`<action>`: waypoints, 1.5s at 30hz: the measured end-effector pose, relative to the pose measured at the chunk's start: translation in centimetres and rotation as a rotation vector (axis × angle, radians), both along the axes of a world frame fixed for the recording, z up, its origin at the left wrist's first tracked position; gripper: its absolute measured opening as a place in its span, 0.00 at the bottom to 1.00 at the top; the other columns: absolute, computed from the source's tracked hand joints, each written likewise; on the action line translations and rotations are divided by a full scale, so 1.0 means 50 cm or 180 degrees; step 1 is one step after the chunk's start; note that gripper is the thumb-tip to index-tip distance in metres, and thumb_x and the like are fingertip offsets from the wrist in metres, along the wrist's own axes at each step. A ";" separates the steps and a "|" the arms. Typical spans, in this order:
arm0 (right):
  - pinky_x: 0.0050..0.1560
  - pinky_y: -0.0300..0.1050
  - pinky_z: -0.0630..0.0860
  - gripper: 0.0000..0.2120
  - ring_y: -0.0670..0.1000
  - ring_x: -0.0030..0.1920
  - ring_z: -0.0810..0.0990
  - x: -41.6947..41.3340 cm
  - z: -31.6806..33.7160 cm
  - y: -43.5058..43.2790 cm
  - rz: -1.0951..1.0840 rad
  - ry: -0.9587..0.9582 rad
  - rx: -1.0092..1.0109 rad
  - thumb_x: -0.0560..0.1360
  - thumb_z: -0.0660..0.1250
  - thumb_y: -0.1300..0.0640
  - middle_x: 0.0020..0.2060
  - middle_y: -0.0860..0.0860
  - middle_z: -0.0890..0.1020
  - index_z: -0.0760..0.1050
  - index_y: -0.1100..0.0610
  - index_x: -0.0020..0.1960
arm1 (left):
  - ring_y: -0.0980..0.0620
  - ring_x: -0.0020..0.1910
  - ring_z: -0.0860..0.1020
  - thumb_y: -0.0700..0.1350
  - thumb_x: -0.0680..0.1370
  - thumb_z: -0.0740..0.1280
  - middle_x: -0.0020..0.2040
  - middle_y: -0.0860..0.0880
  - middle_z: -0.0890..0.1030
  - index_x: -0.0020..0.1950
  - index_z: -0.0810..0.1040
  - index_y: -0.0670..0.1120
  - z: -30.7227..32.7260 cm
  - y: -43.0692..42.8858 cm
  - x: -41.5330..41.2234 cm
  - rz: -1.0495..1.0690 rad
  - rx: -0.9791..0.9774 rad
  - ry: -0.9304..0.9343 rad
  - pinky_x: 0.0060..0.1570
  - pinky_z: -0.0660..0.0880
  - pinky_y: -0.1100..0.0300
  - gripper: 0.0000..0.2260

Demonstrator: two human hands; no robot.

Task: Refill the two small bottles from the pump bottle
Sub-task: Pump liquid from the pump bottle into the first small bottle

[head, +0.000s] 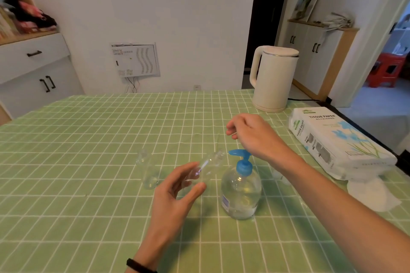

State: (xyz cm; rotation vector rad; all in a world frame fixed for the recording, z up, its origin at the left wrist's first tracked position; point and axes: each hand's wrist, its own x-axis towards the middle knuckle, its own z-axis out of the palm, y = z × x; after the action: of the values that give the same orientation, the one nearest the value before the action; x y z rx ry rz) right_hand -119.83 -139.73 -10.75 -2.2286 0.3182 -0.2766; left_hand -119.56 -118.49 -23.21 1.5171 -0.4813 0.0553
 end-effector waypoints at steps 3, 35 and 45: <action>0.62 0.56 0.81 0.18 0.50 0.50 0.86 0.012 -0.014 -0.003 -0.0010 0.0138 -0.0100 0.86 0.53 0.53 0.47 0.45 0.86 0.81 0.50 0.48 | 0.54 0.61 0.85 0.55 0.69 0.78 0.60 0.58 0.88 0.62 0.85 0.63 0.002 -0.008 0.005 0.0011 0.0004 -0.0073 0.63 0.78 0.52 0.21; 0.53 0.55 0.85 0.14 0.44 0.41 0.87 -0.004 -0.033 0.015 -0.0101 0.0256 -0.0449 0.81 0.61 0.56 0.34 0.44 0.87 0.83 0.49 0.44 | 0.47 0.61 0.86 0.49 0.68 0.81 0.60 0.48 0.88 0.61 0.87 0.54 -0.017 -0.024 0.000 -0.0131 -0.0314 0.0070 0.64 0.79 0.47 0.21; 0.45 0.43 0.82 0.11 0.38 0.37 0.87 0.029 -0.001 0.018 0.0086 -0.0073 -0.0136 0.83 0.64 0.53 0.36 0.43 0.88 0.84 0.51 0.47 | 0.46 0.60 0.86 0.49 0.65 0.82 0.59 0.48 0.88 0.59 0.88 0.55 -0.009 -0.033 0.001 -0.0095 -0.0495 0.0174 0.64 0.80 0.38 0.22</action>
State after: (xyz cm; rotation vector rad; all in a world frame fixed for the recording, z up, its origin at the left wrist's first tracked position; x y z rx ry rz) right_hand -118.39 -138.85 -10.81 -2.2685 0.2720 -0.2969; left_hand -119.49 -120.14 -23.68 1.3554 -0.4454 0.0273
